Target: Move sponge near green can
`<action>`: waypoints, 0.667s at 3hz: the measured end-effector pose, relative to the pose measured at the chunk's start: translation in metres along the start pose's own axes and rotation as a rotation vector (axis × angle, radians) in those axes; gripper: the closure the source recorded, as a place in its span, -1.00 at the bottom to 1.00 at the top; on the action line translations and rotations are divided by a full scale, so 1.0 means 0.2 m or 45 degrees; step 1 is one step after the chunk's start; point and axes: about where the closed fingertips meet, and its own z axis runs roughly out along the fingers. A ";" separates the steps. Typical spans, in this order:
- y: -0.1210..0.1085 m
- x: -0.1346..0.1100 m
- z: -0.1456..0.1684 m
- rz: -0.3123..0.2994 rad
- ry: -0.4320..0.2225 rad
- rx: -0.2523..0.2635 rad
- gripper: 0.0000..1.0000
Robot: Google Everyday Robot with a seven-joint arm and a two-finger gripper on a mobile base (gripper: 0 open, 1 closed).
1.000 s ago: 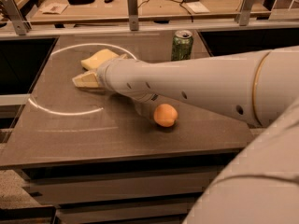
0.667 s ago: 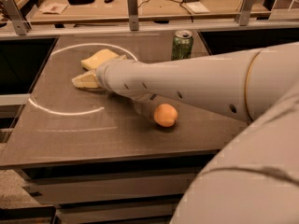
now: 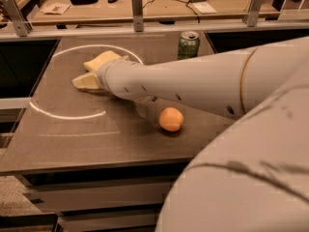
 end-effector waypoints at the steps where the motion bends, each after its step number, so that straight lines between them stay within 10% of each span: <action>1: 0.01 -0.04 0.02 0.015 -0.018 0.003 -1.00; 2: 0.05 -0.08 0.03 0.027 -0.038 -0.020 -0.62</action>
Offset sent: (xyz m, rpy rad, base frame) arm 0.0302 0.0437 -0.0102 0.0765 -0.0171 0.0810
